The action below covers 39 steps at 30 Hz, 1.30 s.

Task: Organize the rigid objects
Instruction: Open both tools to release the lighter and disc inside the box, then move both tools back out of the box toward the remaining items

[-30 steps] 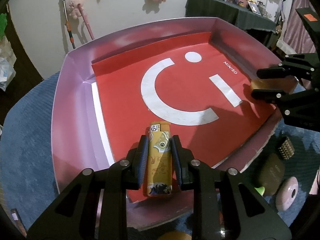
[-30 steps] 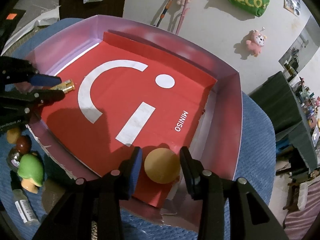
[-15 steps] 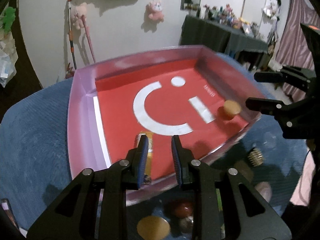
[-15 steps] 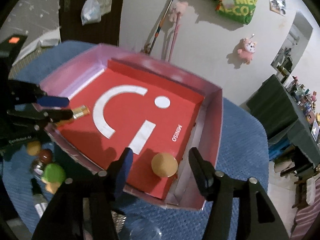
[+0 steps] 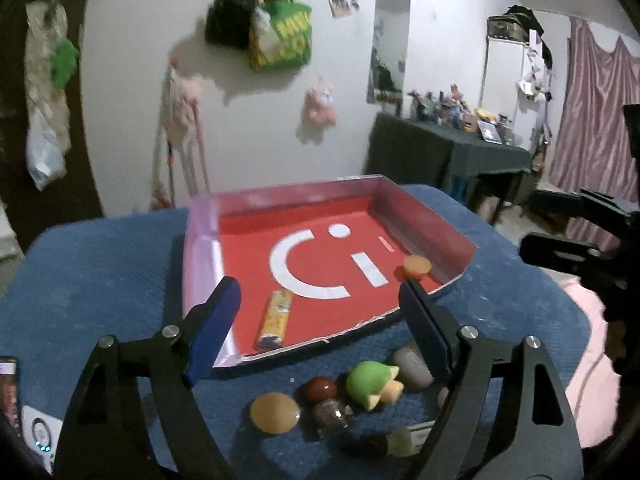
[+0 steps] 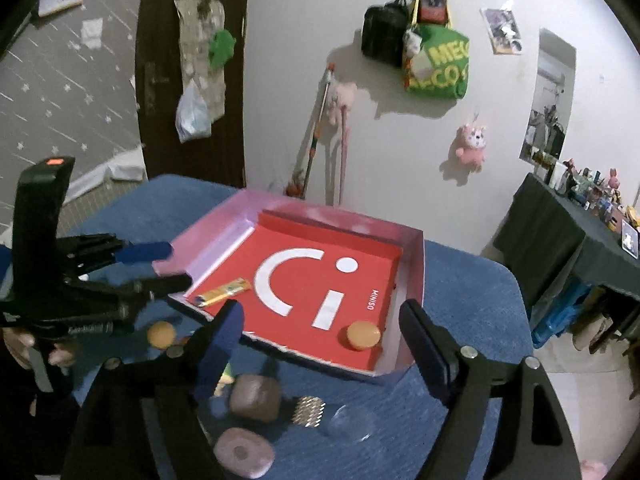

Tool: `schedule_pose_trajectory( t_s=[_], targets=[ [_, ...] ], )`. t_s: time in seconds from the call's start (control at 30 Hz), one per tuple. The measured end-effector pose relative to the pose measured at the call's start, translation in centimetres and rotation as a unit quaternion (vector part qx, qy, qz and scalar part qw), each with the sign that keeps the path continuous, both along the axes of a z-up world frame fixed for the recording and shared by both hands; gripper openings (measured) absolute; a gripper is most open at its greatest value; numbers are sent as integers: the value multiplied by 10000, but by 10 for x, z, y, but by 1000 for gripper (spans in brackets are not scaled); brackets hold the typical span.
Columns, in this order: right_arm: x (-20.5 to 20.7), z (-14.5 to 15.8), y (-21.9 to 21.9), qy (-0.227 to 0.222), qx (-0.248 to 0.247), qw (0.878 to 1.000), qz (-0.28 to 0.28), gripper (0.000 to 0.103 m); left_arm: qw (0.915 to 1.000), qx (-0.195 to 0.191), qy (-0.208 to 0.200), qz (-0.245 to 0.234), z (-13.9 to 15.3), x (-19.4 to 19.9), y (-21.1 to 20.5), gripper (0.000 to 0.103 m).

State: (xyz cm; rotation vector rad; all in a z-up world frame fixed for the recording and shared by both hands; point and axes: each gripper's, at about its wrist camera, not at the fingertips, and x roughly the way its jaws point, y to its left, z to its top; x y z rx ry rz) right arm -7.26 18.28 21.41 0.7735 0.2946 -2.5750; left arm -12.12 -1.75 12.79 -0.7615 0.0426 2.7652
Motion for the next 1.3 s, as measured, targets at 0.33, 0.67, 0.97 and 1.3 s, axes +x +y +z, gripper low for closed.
schedule_pose_trajectory(
  t_s=[0.33, 0.67, 0.97, 1.3],
  targets=[
    [66, -16, 10, 397, -306, 9985, -213, 101, 9980, 6, 556, 308, -5, 63, 2, 91],
    [92, -66, 20, 261, -501, 9961, -684, 103, 9976, 92, 439, 530, -35, 95, 9, 96],
    [88, -117, 23, -231, -514, 9947, -857, 103, 9976, 187, -221, 628, -75, 89, 9, 96],
    [80, -131, 25, -425, -585, 9934, -895, 103, 9963, 268, -475, 670, -88, 87, 7, 96]
  ],
)
